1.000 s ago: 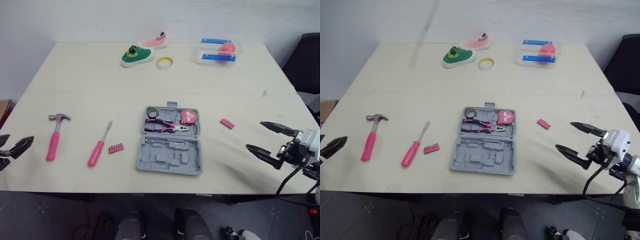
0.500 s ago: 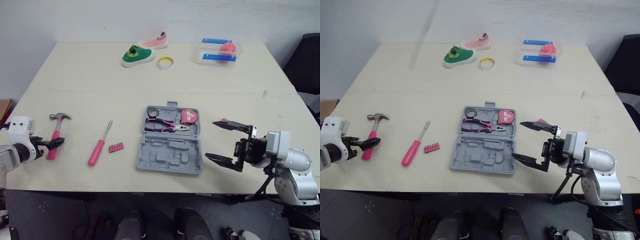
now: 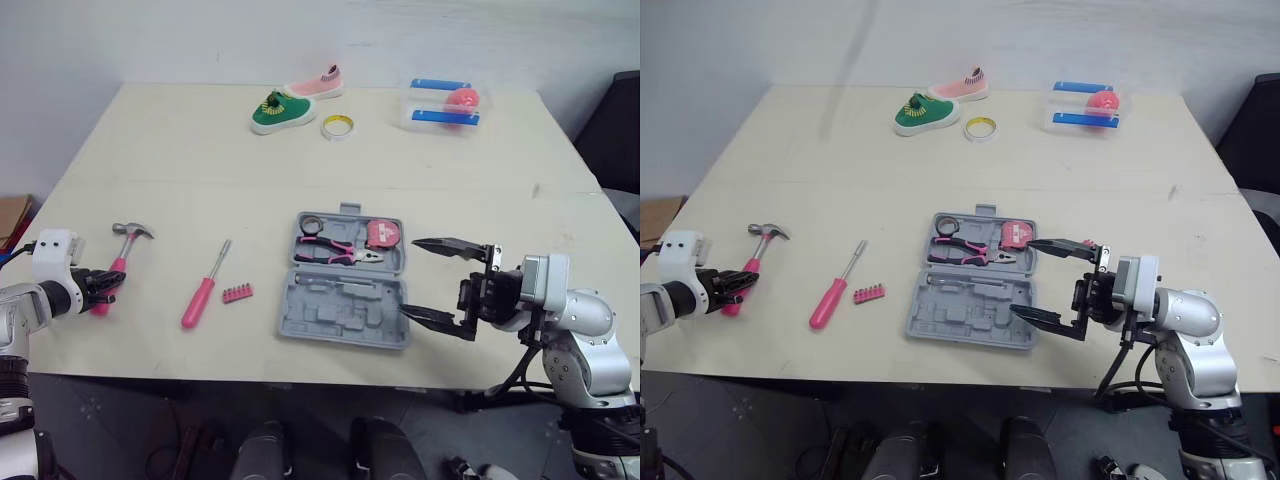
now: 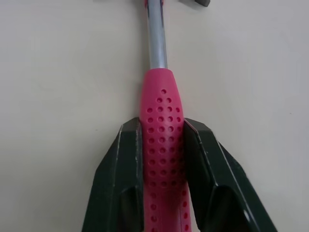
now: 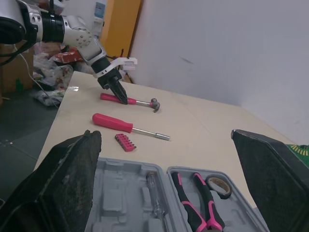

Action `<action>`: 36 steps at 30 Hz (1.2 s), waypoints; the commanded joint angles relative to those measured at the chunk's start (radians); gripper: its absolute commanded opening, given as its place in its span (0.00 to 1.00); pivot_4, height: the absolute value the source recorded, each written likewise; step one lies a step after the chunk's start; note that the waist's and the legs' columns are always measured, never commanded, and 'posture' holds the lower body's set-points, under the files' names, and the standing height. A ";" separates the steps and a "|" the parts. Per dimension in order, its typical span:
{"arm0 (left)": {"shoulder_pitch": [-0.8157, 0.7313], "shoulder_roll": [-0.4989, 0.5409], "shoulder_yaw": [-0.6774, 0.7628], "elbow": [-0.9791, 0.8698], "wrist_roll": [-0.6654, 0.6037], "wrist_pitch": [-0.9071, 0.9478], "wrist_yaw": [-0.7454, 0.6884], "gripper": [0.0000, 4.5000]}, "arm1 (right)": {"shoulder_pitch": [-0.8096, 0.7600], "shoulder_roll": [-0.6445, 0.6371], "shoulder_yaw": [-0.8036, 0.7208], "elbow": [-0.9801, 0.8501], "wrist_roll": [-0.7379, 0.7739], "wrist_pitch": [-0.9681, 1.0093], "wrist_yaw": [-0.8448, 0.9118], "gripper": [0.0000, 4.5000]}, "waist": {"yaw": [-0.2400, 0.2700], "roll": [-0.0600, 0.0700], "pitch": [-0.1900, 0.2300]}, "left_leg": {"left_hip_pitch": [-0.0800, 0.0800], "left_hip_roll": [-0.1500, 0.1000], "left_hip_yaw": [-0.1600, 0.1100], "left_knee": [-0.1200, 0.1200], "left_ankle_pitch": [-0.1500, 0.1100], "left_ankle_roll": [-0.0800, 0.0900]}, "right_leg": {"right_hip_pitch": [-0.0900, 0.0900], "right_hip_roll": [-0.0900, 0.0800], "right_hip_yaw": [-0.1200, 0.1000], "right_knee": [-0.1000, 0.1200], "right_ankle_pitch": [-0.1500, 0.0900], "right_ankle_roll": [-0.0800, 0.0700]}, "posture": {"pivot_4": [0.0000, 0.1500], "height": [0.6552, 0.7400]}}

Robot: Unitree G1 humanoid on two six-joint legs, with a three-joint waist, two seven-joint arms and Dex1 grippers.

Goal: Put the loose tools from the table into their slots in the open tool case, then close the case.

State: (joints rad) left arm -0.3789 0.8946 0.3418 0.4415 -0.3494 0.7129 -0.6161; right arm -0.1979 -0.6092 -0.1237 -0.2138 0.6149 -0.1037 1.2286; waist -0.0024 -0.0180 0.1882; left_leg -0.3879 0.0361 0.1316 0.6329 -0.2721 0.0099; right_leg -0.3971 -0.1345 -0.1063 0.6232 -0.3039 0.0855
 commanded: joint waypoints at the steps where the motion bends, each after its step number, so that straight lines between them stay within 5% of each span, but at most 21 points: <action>1: 0.000 -0.014 0.096 -0.098 -0.068 -0.143 -0.081 0.12 | 0.007 -0.026 -0.029 -0.047 0.000 0.011 -0.020 1.00 | 0.003 -0.001 0.000 | -0.001 0.000 -0.001 0.000 0.000 0.000 | 0.000 0.000 0.000 0.000 0.000 0.000 | 1.00 1.00; 8: 0.045 -0.016 0.063 -0.384 -0.137 -0.308 -0.302 0.12 | 0.040 -0.061 -0.072 -0.028 -0.024 0.000 -0.035 1.00 | 0.001 -0.008 0.002 | -0.004 0.000 -0.002 0.000 0.000 0.000 | -0.001 0.000 0.002 -0.003 0.000 0.000 | 1.00 1.00; 13: -0.014 -0.008 -0.139 -0.514 -0.076 -0.421 -0.460 0.12 | 0.070 -0.076 -0.099 0.013 -0.042 -0.017 -0.019 1.00 | 0.002 -0.008 0.002 | -0.002 0.000 0.001 0.000 0.001 0.002 | 0.000 0.001 -0.001 -0.003 0.000 0.000 | 1.00 1.00; 19: -0.193 -0.118 -0.461 -0.595 -0.017 -0.320 -0.530 0.12 | 0.094 -0.092 -0.118 0.084 -0.066 -0.036 -0.009 1.00 | -0.001 -0.008 0.002 | -0.002 0.000 0.002 0.003 0.003 0.006 | 0.000 0.004 -0.001 -0.001 0.001 0.002 | 1.00 1.00; 27: -0.435 -0.281 -0.719 -0.472 0.160 -0.263 -0.546 0.12 | 0.174 -0.104 -0.154 0.033 -0.059 -0.019 -0.041 1.00 | 0.000 -0.008 0.003 | -0.004 -0.001 0.003 0.010 0.003 0.008 | 0.000 0.009 0.000 0.001 0.001 0.002 | 1.00 1.00; 36: -0.557 -0.307 -0.869 -0.366 0.293 -0.200 -0.640 0.12 | 0.251 -0.101 -0.183 -0.085 -0.049 0.026 -0.106 1.00 | 0.004 -0.007 0.003 | -0.007 0.001 0.001 0.015 0.001 0.009 | 0.000 0.009 0.000 0.001 0.001 0.002 | 1.00 1.00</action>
State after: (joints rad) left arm -0.9033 0.5892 -0.5231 0.0771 -0.0755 0.5145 -1.2387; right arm 0.0495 -0.6988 -0.2794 -0.2643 0.5446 -0.0816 1.1349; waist 0.0019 -0.0251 0.1912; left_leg -0.3947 0.0373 0.1326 0.6480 -0.2714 0.0195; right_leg -0.3974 -0.1253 -0.1068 0.6246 -0.3027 0.0878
